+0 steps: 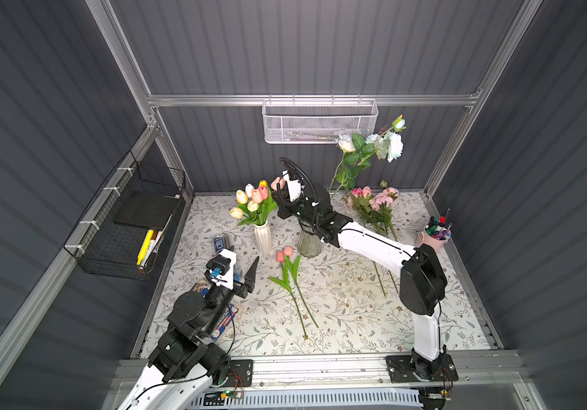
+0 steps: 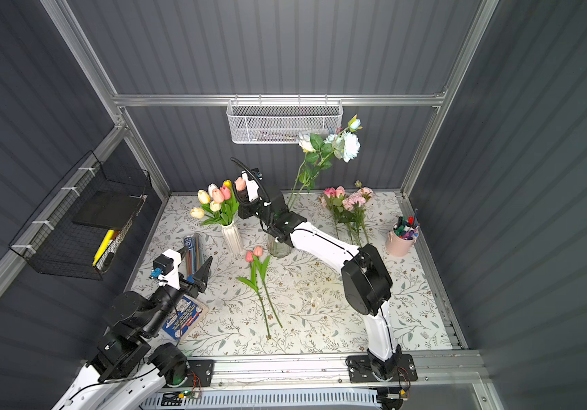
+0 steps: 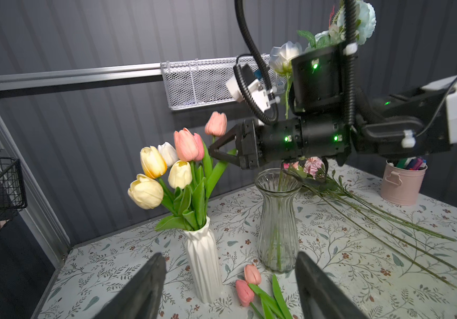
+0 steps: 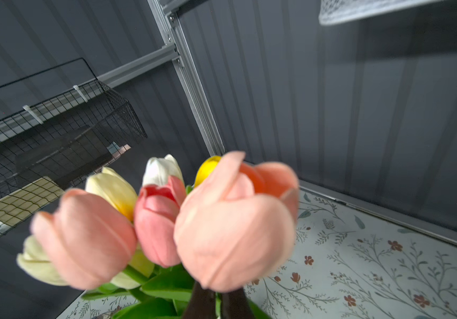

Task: Pick out pink flowers from the vase
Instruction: Pick up the flower from the vase.

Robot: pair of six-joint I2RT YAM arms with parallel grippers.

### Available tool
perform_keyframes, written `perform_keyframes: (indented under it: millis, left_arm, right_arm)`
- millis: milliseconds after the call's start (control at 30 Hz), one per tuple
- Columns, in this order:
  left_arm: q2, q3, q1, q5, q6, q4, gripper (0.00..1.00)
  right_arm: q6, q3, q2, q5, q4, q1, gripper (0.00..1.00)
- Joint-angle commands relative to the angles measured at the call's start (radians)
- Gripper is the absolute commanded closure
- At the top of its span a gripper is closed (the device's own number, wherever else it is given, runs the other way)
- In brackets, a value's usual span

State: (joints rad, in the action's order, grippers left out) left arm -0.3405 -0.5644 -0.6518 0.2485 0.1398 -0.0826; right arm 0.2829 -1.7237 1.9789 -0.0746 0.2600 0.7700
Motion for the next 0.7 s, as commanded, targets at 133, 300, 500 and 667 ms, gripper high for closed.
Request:
perform_keyframes:
  millis: [133,300,500,667]
  left_arm:
    - [0.003,0.006,0.003,-0.024,0.016,0.011,0.25]
    - [-0.015,-0.003,0.003,-0.032,0.012,-0.001,0.25]
    - [-0.031,-0.014,0.003,-0.053,-0.001,-0.009,0.25]
    - [-0.072,-0.042,0.003,-0.086,-0.023,-0.031,0.25]
  right_arm:
    - [-0.081,0.000,-0.107,0.043,-0.004,-0.005,0.96]
    - [-0.145,-0.010,-0.161,0.061,-0.040,-0.005,0.96]
    - [-0.241,-0.015,-0.264,0.041,-0.094,-0.005,0.98]
    - [-0.285,0.018,-0.365,0.022,-0.116,-0.006,1.00]
